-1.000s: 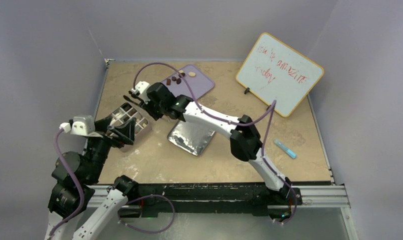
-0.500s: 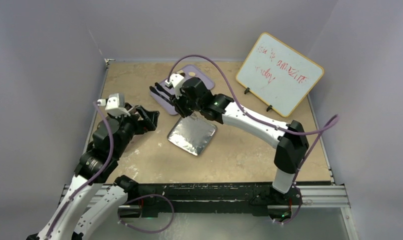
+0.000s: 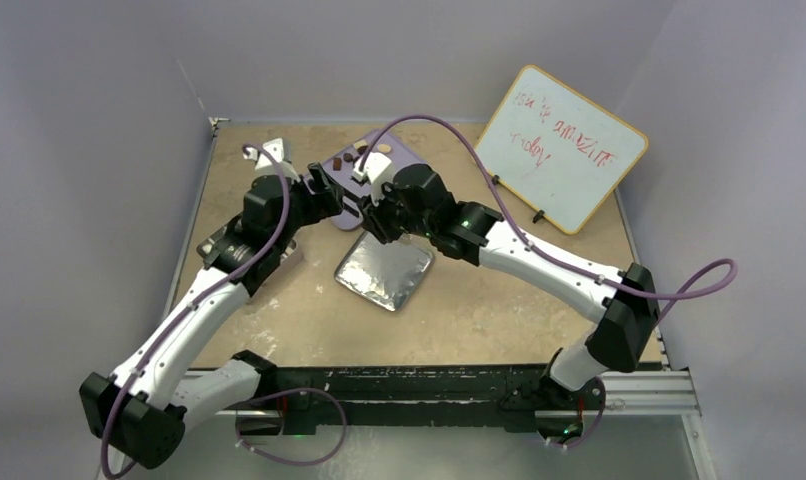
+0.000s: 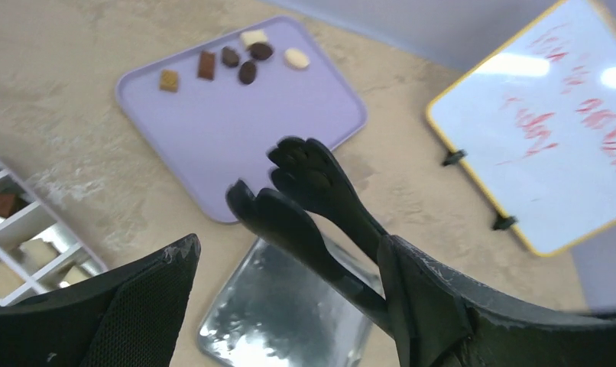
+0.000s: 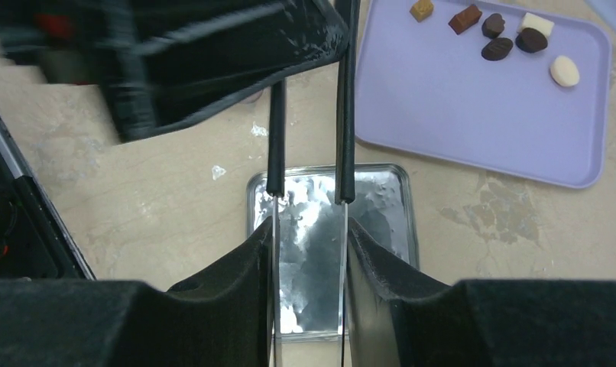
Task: Pack the chocolate
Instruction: Adjust the clamp.
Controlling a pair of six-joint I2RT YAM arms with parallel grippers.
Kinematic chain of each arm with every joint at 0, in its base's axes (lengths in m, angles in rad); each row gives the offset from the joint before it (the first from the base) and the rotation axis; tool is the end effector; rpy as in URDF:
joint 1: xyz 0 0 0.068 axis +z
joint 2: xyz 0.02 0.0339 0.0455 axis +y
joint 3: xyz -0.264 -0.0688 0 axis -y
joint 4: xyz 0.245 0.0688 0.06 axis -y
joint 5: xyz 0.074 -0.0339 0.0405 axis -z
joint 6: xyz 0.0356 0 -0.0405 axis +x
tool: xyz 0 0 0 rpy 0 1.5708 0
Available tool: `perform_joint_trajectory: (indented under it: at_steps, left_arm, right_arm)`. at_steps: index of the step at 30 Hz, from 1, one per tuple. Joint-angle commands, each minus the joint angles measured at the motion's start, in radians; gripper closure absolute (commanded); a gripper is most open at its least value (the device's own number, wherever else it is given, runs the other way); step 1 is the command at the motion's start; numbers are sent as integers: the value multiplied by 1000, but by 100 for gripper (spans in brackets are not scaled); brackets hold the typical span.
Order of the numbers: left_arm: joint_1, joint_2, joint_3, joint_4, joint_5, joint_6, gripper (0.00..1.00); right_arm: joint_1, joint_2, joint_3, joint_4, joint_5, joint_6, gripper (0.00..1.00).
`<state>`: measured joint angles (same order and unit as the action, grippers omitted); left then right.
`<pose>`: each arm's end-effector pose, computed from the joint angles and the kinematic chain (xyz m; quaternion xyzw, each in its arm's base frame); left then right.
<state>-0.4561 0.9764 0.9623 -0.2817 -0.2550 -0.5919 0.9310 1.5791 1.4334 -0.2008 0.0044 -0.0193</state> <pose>0.2030 -0.0896 0.3571 -0.1296 0.7901 -0.2069 0.5623 0.2248 0.3019 0.3641 -0.3733 0.7283 0.2513 0.5167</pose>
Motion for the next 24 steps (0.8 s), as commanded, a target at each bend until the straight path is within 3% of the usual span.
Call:
perform_joint_trajectory:
  at_steps: [1, 5, 14, 18, 24]
  left_arm:
    - [38, 62, 0, -80, -46, -25, 16]
    - [70, 21, -117, 4, -18, -48, 18]
    - [73, -55, 18, -47, 98, 85, 16]
    - [73, -143, 14, -53, 198, 183, 14]
    - [73, -242, -76, -122, 231, 248, 13]
  right_arm:
    - [-8, -82, -25, 69, 10, 9, 65]
    - [-68, -41, -3, 90, -22, 40, 66]
    - [-178, 144, 147, 16, -35, -7, 67]
    - [-235, 283, 293, -88, -10, -55, 67]
    - [-308, 530, 567, -272, 45, -119, 65]
